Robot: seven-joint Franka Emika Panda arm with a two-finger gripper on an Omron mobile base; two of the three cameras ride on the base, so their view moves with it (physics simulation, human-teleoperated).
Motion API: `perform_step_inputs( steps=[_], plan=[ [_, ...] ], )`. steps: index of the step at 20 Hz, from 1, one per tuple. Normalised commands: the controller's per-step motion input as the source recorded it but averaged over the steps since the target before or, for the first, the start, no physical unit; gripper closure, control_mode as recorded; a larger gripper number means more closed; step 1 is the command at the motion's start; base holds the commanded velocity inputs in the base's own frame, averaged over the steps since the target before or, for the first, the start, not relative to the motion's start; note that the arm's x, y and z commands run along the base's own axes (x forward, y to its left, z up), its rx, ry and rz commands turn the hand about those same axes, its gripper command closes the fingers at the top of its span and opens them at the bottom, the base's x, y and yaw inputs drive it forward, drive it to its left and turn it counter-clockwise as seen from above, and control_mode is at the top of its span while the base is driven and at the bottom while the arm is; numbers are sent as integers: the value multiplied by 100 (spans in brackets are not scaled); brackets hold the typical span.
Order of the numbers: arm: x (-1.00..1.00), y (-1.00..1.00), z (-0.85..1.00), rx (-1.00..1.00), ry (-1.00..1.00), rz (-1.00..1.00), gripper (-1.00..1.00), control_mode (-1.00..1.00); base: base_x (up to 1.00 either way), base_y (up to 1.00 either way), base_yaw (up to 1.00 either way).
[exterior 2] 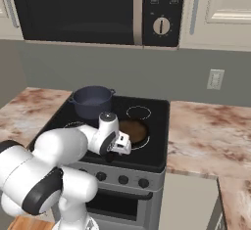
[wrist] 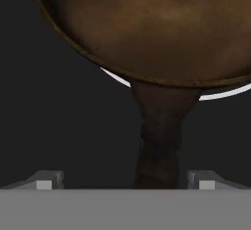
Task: Move the pot and pan from the stove into the sink.
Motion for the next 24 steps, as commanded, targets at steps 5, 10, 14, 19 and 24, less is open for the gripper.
perform_step_inputs(
  steps=[5,10,14,19,24],
  plan=[
    [-1,0,-65,-1,-10,0,-100,-100,0,0,0],
    [-1,-2,-21,0,-4,0,100,-100,0,0,0],
    [0,0,0,0,0,0,100,-100,0,0,0],
    [0,0,20,1,0,0,100,-100,0,0,0],
    [0,-1,49,3,0,0,100,-100,0,0,0]
  ],
)
